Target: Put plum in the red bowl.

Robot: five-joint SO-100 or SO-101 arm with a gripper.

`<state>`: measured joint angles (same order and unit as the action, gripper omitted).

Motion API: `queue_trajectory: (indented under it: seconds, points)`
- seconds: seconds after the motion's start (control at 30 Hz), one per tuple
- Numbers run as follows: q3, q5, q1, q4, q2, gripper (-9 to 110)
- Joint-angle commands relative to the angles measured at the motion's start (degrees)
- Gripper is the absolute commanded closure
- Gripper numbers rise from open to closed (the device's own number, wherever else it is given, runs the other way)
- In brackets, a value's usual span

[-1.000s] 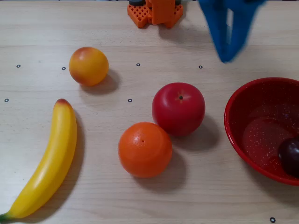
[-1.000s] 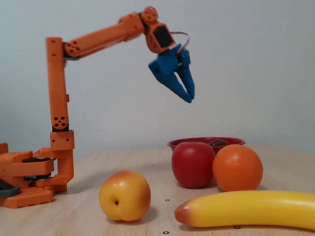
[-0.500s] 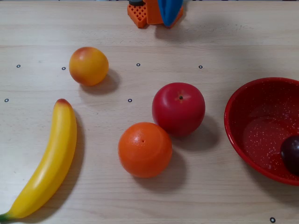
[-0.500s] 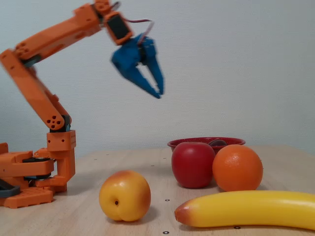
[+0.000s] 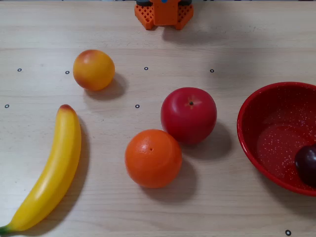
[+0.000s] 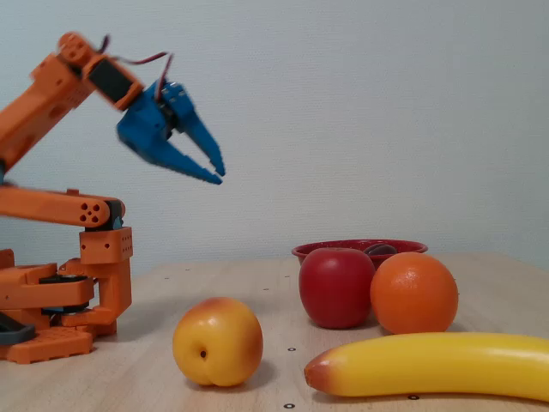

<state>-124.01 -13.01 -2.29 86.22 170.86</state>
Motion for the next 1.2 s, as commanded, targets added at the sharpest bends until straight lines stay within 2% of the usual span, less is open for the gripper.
queue_trajectory:
  seconds: [0.0,0.2,0.47,0.73,0.9,1.17]
  points:
    - [-0.97,1.58,0.35,1.32,5.54,102]
    - [-12.13,3.60,0.35,-1.05,14.94,102]
    - [-36.47,4.92,0.44,-26.10,19.95,102]
    - [-53.44,7.65,0.18,-42.45,19.95,102]
    - [-58.54,9.84,0.18,-45.79,20.04,102]
    - [-58.62,12.66,-0.79,-37.27,20.04,101]
